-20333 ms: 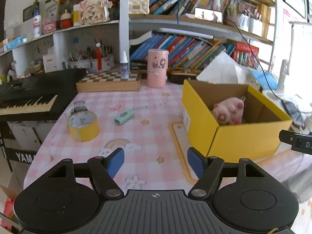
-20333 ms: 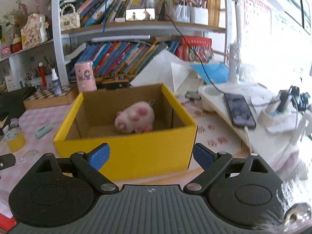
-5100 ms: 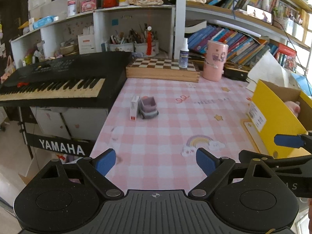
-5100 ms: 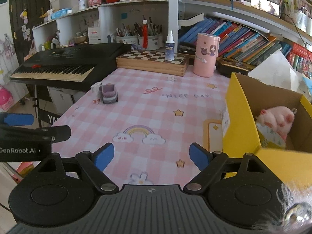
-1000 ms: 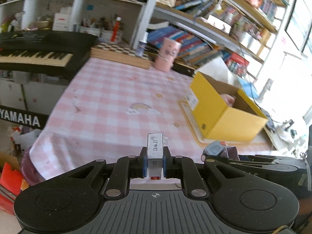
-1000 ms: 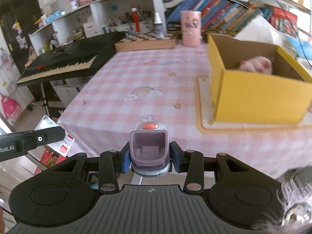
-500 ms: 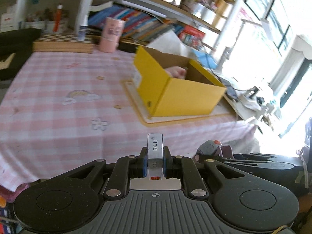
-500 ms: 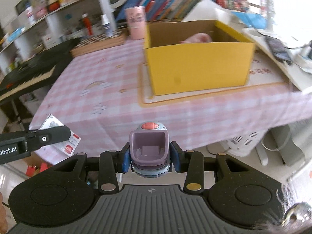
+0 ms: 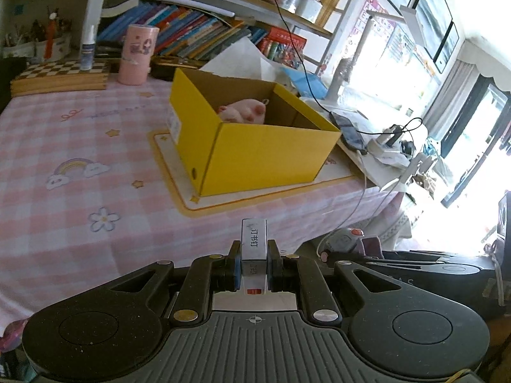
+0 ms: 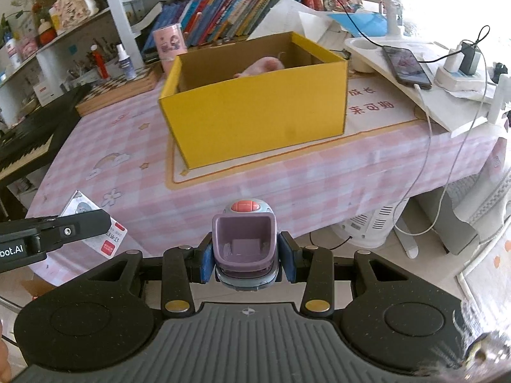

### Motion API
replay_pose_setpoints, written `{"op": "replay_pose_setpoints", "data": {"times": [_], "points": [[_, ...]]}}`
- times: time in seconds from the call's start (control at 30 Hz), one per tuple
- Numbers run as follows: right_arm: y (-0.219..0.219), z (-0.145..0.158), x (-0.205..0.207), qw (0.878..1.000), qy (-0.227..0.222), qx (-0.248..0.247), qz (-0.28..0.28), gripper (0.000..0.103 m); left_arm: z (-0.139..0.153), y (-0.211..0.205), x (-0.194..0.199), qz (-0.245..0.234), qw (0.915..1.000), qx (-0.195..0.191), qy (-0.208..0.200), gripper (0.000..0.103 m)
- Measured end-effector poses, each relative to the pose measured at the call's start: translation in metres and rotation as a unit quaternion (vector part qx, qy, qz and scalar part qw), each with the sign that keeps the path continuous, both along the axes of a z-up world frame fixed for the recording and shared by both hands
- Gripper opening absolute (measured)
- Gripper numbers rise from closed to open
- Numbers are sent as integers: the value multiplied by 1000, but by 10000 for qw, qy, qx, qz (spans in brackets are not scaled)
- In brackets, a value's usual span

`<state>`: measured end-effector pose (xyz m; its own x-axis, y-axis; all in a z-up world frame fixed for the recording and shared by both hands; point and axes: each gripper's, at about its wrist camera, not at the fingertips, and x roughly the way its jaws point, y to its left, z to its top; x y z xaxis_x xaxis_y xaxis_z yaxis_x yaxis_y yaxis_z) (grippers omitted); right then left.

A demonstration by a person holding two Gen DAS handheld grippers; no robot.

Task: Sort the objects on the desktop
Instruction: 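Lift and carry the white box and toy car toward the yellow box, then open both tools over the yellow box to drop the items inside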

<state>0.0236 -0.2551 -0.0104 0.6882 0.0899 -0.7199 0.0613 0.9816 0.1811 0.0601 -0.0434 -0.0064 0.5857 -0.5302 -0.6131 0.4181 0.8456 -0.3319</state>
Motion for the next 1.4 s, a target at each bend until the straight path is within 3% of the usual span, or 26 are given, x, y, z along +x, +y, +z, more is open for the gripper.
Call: {"op": "replay_pose_setpoints", "data": {"times": [0.37, 0.6, 0.93, 1.23, 1.4], "points": [[-47, 2, 37, 9999, -7, 92, 96, 38, 7, -52, 30, -20, 9998, 150, -139, 13], [-74, 20, 69, 9981, -527, -33, 303, 38, 29, -82, 55, 94, 9972, 215, -712, 13], [-100, 49, 127, 9895, -1222, -182, 749, 38, 53, -113, 103, 443, 9904, 498, -1212, 13], [-96, 52, 187, 9823, -1337, -339, 1264, 38, 33, -129, 148, 710, 9871, 1020, -1011, 13], [-83, 43, 224, 9780, -1120, -575, 1661, 38, 14, -129, 167, 777, 9901, 1044, -534, 13]]}}
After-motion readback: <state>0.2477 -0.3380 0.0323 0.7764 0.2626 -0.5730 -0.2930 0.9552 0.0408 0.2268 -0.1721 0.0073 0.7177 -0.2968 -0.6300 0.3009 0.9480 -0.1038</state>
